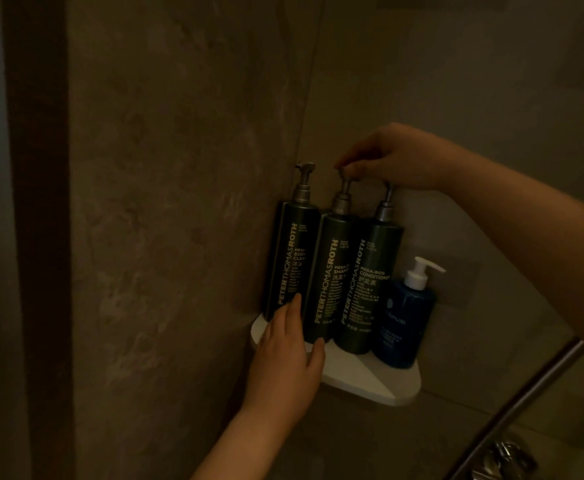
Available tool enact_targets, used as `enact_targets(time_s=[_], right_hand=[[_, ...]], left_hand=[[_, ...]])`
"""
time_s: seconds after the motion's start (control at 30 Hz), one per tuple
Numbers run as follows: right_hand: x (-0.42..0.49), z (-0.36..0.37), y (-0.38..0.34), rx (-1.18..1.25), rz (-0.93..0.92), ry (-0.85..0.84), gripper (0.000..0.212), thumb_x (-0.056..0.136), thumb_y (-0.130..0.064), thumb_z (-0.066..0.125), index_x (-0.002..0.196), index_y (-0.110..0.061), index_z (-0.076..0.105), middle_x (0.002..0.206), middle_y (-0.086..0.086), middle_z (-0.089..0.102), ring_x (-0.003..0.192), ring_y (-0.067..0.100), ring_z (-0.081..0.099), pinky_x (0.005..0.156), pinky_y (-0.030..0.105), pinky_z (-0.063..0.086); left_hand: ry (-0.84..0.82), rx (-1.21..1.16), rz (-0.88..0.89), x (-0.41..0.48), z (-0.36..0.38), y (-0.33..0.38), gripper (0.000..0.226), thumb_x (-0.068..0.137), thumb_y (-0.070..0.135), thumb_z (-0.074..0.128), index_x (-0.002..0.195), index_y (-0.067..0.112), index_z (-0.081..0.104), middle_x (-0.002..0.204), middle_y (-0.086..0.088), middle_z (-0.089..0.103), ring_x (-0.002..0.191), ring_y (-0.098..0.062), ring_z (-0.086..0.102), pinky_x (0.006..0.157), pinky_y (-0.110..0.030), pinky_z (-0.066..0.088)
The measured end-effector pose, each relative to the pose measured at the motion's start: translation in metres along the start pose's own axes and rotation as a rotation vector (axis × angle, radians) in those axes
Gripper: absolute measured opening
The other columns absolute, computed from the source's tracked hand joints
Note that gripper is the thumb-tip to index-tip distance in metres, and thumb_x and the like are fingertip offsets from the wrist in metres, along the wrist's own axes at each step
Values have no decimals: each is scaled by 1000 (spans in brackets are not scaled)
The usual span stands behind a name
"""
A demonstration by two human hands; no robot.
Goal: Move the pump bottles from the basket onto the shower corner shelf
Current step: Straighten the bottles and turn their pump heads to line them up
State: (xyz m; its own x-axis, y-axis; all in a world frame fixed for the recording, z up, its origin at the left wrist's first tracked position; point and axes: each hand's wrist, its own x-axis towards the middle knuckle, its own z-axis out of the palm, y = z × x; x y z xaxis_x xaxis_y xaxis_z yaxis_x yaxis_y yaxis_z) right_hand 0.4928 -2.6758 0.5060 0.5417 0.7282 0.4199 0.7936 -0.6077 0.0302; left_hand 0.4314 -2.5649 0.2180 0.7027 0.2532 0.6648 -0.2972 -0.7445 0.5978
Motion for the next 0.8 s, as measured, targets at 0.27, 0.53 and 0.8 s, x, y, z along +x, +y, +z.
enact_targets(time_s=[0.27,0.53,0.8], right_hand=[[-16,-6,-13,78,-34,7,24,91,-29,56,111,-23,68,96,-2,72,90,7,61,72,10,39],[-26,-13,-9,183,-41,68,23,89,-30,59,110,-25,68,104,-2,71,100,11,64,90,26,45],[-27,-19,-4,160,-48,0,21,86,-27,63,106,-30,71,100,-2,73,96,11,65,86,17,46]], left_hand=[[4,-167,-40,-2,-3,13,80,87,52,50,146,39,-3,151,12,21,132,-1,25,107,-28,29],[-24,-244,-74,-4,-3,13,79,87,45,56,146,40,4,147,15,27,127,4,28,101,-20,27],[-22,-245,-90,-2,-3,9,79,84,45,59,144,42,8,144,17,30,122,4,32,95,-20,30]])
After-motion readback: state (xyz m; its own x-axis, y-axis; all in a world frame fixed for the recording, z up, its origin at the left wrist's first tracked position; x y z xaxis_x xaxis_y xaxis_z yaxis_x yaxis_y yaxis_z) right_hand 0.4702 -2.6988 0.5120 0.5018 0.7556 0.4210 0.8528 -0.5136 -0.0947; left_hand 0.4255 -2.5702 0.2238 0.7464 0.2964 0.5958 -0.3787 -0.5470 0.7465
